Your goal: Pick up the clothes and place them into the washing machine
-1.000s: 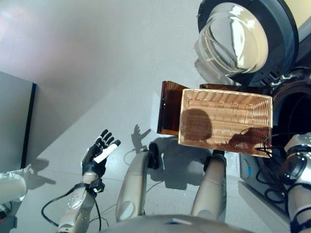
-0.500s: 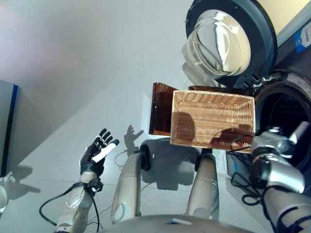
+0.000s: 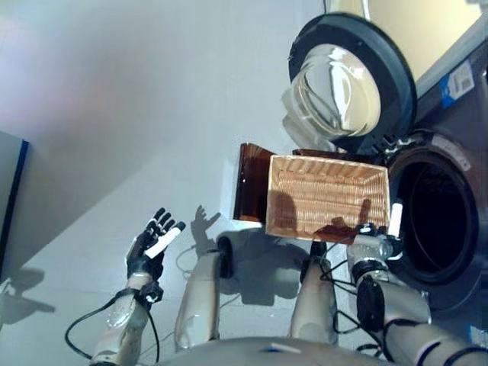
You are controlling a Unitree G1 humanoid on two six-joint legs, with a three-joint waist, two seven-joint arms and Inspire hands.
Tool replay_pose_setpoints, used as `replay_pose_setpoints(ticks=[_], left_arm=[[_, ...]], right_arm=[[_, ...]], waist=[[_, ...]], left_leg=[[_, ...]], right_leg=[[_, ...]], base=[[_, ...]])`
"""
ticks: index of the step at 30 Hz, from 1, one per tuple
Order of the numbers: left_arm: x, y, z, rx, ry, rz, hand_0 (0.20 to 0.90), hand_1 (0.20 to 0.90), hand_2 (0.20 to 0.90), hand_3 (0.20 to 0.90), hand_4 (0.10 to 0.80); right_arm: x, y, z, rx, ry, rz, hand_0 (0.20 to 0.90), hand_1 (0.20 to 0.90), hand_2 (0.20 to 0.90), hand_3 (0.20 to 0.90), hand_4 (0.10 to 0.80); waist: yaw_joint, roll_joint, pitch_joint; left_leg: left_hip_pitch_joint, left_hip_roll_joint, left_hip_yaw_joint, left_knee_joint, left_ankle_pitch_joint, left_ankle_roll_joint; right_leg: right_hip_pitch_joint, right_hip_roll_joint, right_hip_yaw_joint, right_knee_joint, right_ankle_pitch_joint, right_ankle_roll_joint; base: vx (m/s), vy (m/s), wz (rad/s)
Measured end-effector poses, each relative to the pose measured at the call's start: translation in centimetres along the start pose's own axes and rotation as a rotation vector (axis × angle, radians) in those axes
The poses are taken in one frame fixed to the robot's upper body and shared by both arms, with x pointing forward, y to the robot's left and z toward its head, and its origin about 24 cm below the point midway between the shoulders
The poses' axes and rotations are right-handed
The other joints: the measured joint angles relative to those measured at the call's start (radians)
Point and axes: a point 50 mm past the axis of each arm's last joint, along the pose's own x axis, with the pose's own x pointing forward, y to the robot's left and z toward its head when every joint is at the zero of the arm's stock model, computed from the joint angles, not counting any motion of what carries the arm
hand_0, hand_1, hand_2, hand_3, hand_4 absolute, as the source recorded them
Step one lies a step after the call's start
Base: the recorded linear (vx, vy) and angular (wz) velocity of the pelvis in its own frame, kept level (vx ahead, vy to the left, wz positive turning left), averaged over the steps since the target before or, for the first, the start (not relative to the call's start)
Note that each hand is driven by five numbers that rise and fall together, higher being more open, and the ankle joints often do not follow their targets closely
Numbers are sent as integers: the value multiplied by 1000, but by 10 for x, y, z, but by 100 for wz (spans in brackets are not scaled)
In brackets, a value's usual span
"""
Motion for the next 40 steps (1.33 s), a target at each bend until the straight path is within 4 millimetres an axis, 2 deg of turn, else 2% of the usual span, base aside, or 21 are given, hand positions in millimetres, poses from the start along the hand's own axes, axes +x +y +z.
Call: replay_pose_setpoints(ticks=[4, 8, 11, 15, 18, 24, 30, 40], left_arm=[[4, 0, -3, -15, -5, 29, 900, 900, 900, 900, 800], [6, 10, -8, 18, 11, 84, 900, 900, 900, 900, 800], [8, 18, -16, 54, 43, 139, 900, 900, 900, 900, 800], [11, 20, -12, 89, 32, 151, 900, 900, 900, 900, 800], [10, 25, -10, 103, 21, 171, 900, 900, 900, 900, 800], [5, 31, -14, 137, 41, 191, 900, 900, 900, 900, 800], [-5, 29, -29, 127, 82, 201, 900, 900, 900, 900, 800], [-10, 26, -37, 110, 105, 203, 900, 900, 900, 900, 800]], right_arm=[[-6, -11, -11, -136, 16, 77, 900, 900, 900, 900, 800], [-13, -26, -25, -288, 42, 145, 900, 900, 900, 900, 800], [-16, -45, -32, -478, 65, 177, 900, 900, 900, 900, 800], [-19, -68, -36, -674, 92, 205, 900, 900, 900, 900, 800], [-22, -86, -37, -796, 107, 218, 900, 900, 900, 900, 800], [-30, -119, -39, -910, 168, 238, 900, 900, 900, 900, 800], [-42, -132, -43, -1043, 186, 335, 900, 900, 900, 900, 800], [-45, -144, -43, -1051, 205, 312, 900, 900, 900, 900, 800]], waist=[[3, -34, -12], [-12, -74, -36], [-18, -99, -54], [-21, -121, -71], [-21, -132, -114], [-21, -152, -202], [-28, -161, -286], [-42, -148, -300]], left_leg=[[104, 0, -7, -101, 34, -12], [204, 2, -7, -184, 52, -23], [279, 3, -6, -238, 62, -27], [353, 2, -7, -300, 74, -33], [398, 3, -1, -353, 89, -40], [520, 3, 17, -504, 144, -55], [596, 22, 45, -639, 202, -70], [618, 37, 46, -639, 207, -78]], right_leg=[[115, 8, -35, -100, 28, -4], [218, 19, -56, -189, 46, -7], [303, 26, -72, -259, 75, -1], [386, 29, -92, -328, 91, -1], [425, 35, -96, -371, 99, -6], [492, 50, -108, -420, 104, -8], [525, 80, -112, -485, 122, -18], [558, 97, -112, -517, 141, -24]], base=[[158, -42, 0], [126, -26, 1], [142, -15, -4], [107, 2, 0], [91, 1, -3], [72, 14, -5], [45, 10, -10], [13, -8, -2]])
